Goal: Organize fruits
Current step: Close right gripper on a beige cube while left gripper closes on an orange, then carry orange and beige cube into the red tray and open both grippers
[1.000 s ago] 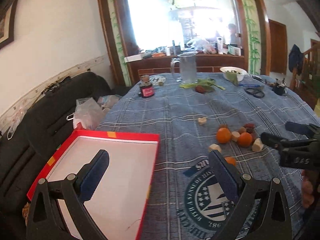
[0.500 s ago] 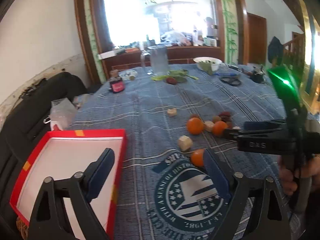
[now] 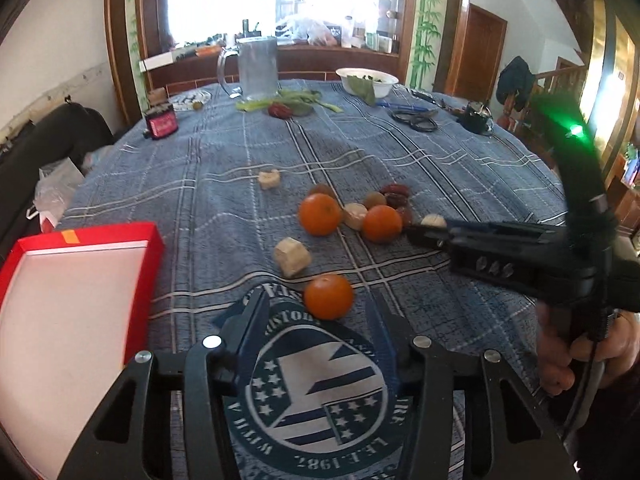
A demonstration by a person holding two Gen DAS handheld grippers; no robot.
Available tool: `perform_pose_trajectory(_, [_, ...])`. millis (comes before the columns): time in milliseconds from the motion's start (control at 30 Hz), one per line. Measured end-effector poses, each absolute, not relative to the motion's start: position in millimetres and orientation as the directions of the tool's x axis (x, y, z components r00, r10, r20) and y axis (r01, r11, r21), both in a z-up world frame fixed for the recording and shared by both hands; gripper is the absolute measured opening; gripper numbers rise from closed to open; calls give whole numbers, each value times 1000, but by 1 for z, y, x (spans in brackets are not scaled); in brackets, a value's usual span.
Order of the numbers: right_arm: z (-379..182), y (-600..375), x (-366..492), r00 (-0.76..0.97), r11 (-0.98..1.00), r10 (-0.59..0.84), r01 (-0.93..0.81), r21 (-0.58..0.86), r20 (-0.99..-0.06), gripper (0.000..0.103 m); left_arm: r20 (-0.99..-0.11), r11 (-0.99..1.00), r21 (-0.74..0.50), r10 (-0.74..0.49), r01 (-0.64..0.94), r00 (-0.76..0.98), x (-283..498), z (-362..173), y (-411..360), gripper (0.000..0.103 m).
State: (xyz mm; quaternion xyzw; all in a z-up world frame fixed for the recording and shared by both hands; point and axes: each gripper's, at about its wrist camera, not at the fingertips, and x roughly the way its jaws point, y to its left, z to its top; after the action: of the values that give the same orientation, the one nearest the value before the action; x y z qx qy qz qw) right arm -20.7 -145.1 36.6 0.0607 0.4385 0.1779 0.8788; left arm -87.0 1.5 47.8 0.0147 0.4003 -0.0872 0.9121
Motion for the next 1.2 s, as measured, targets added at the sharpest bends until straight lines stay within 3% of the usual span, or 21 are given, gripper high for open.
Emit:
perform_pose_trajectory(167, [47,-163,-21,584,915,400,-210,344,-706,35,-753,982,-39,-150,184,641,-79,42,-7,43])
perform_pose_trajectory(233, [47,-164,-21,584,914,401,-204,350,-706,35,-763,981,-46,-157,190,627,-76,39,-9,35])
perform_pose_trajectory(500, [46,-158,-24,591,913,406,-229,338,-697,35,-746,983,7,-116,181,656,-68,35,-10,21])
perform_pose_trajectory(867, [57,-153,-35,668,914,404,-274,299,-624,35,-710,989,-17,-115,147,695,-84,48,4,18])
perform_pose_trajectory(1200, [63,-116,-44,637,887,461,-354,296,-618,35,-558,1000,10,24,-22,830,-148,111,81,18])
